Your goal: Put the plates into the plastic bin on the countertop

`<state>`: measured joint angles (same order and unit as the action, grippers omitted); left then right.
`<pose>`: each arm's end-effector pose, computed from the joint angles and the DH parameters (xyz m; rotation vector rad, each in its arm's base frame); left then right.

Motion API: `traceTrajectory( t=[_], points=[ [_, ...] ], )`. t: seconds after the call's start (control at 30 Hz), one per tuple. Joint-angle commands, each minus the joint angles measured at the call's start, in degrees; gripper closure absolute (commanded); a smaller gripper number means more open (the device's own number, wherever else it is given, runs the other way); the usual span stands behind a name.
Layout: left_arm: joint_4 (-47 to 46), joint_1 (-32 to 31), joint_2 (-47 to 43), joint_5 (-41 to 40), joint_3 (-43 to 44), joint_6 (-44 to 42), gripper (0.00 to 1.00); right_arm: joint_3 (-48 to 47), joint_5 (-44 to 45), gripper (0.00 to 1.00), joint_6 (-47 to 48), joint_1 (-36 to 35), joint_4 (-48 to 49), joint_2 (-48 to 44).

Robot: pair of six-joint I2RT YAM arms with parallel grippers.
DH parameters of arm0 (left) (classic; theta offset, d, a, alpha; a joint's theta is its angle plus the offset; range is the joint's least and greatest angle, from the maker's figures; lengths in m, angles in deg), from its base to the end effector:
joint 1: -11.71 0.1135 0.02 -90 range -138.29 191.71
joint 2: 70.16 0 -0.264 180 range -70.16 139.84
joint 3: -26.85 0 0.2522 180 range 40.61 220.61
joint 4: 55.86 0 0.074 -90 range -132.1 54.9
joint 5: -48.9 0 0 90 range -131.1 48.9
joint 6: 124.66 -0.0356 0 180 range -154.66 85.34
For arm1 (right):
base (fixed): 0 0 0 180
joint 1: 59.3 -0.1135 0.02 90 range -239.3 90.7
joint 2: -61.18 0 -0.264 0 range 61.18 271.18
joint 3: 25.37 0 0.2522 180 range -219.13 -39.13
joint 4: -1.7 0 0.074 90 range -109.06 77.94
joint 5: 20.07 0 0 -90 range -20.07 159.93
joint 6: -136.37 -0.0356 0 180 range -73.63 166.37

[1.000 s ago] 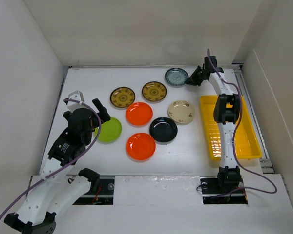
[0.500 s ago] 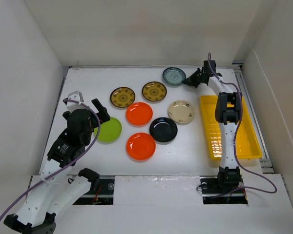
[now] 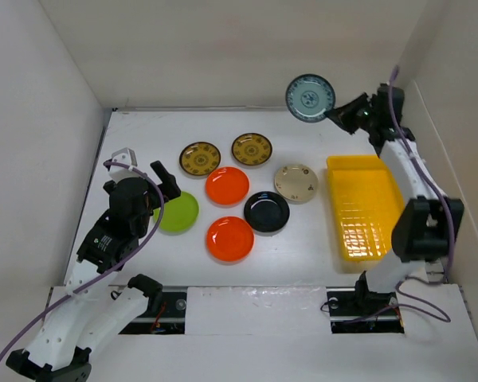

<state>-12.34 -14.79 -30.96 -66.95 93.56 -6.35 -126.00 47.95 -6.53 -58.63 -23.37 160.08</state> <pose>0.1331 -0.0490 0.3676 -0.3401 1.7973 -0.2578 0.4113 0.0085 0.3395 0.6939 1.9588 0.9561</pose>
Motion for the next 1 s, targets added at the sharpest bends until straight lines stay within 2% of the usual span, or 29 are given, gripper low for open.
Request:
traceTrajectory(
  t=[0.0,0.07,0.1,0.17,0.2,0.3,0.4,0.63,0.8,0.87,0.93,0.97],
  points=[
    [-1.98,0.4,-0.44,0.27,-0.3,-0.72,0.0,15.19,5.64,1.0,-0.79,7.48,1.81,-11.14],
    [-1.98,0.4,-0.97,0.27,-0.3,-0.72,0.0,26.85,6.15,1.0,-1.49,13.29,3.31,-17.82],
    [-1.98,0.4,-0.97,0.27,-0.3,-1.24,0.0,29.71,7.11,1.0,-1.5,14.61,3.31,-24.3],
    [-2.51,0.4,-1.49,0.97,-0.3,-1.25,0.0,35.33,9.84,1.0,-0.44,18.21,2.27,-29.96],
    [-2.51,0.4,-1.5,1.49,-0.3,-1.25,0.0,36.32,10.37,1.0,0.25,19.53,1.13,-34.42],
    [-2.51,0.4,-0.97,2.12,-0.3,-1.77,0.0,37.73,13.09,1.0,2.19,23.15,-3.79,-38.41],
    [-2.51,0.4,-0.97,2.64,-0.3,-1.77,0.0,38.44,15.64,1.0,2.72,24.72,-6.96,-38.52],
    [-2.51,0.4,-2.02,2.64,-0.3,-1.77,0.0,41.96,18.81,1.0,2.19,25.79,-6.97,-33.95],
    [-2.51,0.4,-1.5,2.12,-0.3,-1.77,0.0,44.59,16.36,0.99,2.71,25.79,-3.98,-30.79],
    [-2.51,0.4,-1.5,2.12,-0.3,-1.77,0.0,44.6,13.99,0.93,3.42,25.79,-2.85,-30.25],
    [-2.51,0.4,-1.5,1.59,-0.3,-1.77,0.0,44.6,12.15,0.64,4.13,25.79,-2.84,-29.55],
    [-2.51,0.4,-0.97,1.59,-0.3,-1.77,0.0,44.6,12.13,0.46,4.82,25.79,-2.84,-30.07]
  ],
)
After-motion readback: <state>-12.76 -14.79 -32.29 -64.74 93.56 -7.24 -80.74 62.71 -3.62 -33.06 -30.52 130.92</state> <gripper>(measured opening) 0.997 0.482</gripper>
